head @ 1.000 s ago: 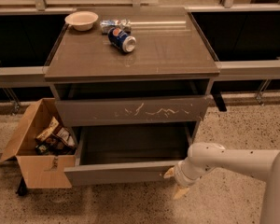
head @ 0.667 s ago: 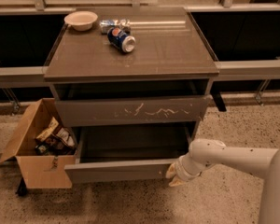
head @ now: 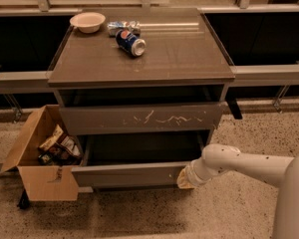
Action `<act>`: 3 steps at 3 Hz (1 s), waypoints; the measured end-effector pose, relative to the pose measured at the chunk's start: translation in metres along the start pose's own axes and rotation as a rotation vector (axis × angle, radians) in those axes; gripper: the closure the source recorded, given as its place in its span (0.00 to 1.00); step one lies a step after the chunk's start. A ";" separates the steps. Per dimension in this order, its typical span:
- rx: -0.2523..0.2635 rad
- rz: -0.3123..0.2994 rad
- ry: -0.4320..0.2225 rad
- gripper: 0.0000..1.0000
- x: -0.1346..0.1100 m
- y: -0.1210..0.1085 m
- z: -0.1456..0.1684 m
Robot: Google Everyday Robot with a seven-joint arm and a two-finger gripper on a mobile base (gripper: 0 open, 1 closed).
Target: Close middle drawer
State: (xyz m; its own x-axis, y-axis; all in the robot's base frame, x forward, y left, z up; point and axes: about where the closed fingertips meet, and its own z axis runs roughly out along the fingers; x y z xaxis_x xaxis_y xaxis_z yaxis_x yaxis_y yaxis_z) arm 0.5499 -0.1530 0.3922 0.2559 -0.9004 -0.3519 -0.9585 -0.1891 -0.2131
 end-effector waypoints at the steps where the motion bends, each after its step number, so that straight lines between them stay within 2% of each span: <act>1: 0.000 0.000 0.000 0.86 0.000 0.000 0.000; 3: 0.000 0.000 0.000 0.38 0.000 0.000 0.000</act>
Offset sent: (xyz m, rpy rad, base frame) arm 0.0000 0.0000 0.0000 0.0000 0.0000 0.0000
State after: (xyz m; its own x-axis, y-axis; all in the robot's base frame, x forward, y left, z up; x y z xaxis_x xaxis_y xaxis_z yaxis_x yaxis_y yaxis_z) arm 0.5498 -0.1529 0.3921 0.2559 -0.9004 -0.3519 -0.9586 -0.1892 -0.2130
